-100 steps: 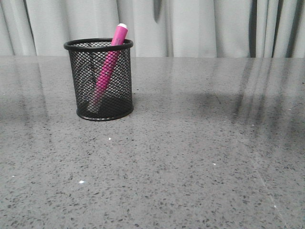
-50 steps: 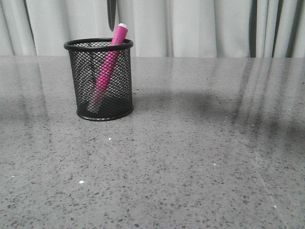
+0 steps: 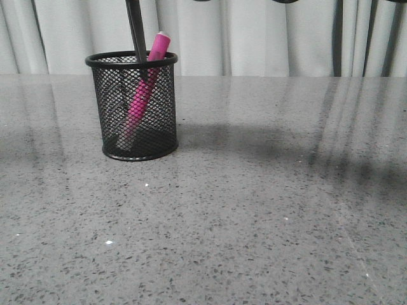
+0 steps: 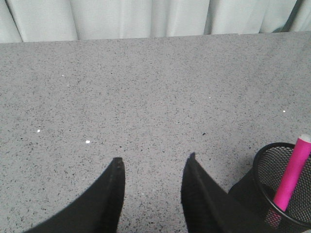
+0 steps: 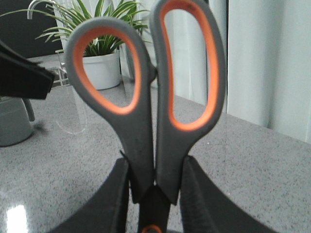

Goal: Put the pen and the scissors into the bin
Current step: 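Carry the scissors over the cup and lower blades-first into it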

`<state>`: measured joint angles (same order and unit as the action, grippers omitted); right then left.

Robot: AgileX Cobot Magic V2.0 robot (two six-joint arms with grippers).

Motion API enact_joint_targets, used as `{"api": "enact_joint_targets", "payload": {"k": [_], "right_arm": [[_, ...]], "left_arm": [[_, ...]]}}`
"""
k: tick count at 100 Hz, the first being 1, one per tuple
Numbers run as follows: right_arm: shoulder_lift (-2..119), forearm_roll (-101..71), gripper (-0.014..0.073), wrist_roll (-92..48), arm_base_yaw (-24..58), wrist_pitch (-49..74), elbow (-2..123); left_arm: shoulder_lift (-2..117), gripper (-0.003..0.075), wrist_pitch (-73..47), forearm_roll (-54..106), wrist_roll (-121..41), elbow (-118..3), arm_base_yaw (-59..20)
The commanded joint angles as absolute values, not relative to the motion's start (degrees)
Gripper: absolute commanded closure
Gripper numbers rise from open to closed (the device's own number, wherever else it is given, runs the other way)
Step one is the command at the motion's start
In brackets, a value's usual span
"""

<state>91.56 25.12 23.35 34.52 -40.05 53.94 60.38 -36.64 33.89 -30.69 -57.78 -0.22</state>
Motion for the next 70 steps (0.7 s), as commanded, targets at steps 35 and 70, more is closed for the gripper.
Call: {"api": "enact_joint_targets", "payload": {"k": [35, 70], "right_arm": [[91.40, 25.14, 0.0668, 21.70, 34.41, -47.92, 52.41], [93.80, 23.47, 0.0668, 21.41, 34.41, -50.23, 52.41]], "left_arm": [[59.35, 0.0460, -32.83, 35.80, -30.05, -59.25, -0.08], [59.35, 0.0460, -32.83, 35.90, -30.05, -59.25, -0.08]]}}
